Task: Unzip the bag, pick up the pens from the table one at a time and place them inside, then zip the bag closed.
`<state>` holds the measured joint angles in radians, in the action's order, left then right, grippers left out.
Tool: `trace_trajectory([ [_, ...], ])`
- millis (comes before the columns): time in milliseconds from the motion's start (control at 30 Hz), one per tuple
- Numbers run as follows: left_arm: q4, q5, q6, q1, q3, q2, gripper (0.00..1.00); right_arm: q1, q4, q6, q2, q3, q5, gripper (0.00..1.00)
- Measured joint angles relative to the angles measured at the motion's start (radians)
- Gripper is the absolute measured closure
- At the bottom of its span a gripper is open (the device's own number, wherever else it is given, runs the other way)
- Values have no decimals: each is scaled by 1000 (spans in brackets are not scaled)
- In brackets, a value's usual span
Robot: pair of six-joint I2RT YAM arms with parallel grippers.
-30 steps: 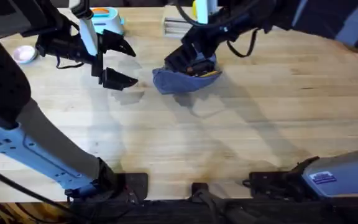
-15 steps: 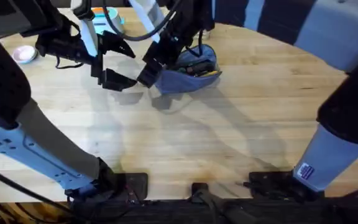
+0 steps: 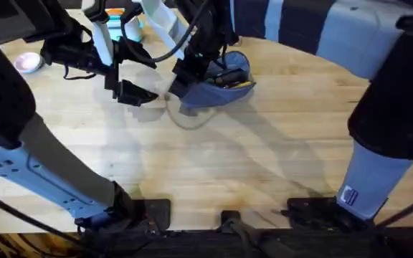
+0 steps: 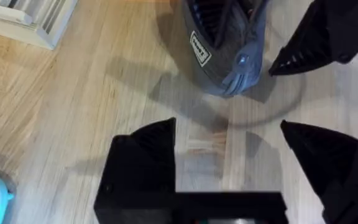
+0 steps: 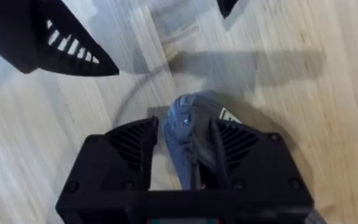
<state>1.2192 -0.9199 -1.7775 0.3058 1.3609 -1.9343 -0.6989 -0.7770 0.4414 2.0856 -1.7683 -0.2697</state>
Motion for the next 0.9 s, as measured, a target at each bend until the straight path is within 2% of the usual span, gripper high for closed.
trace_trajectory([
  [100,0,0,0,0,0,0,8,-1,11,-14,1,0,1,567],
  [267,0,0,0,0,0,0,8,0,15,-36,1,0,-2,820],
  [333,0,0,0,0,0,0,8,-1,15,-41,1,0,-4,881],
  [600,0,0,0,0,0,0,8,-1,16,-45,1,0,-8,923],
  [667,0,0,0,0,0,0,8,0,18,-46,1,0,-8,961],
  [900,0,0,0,0,0,0,8,6,21,-53,1,0,-12,966],
])
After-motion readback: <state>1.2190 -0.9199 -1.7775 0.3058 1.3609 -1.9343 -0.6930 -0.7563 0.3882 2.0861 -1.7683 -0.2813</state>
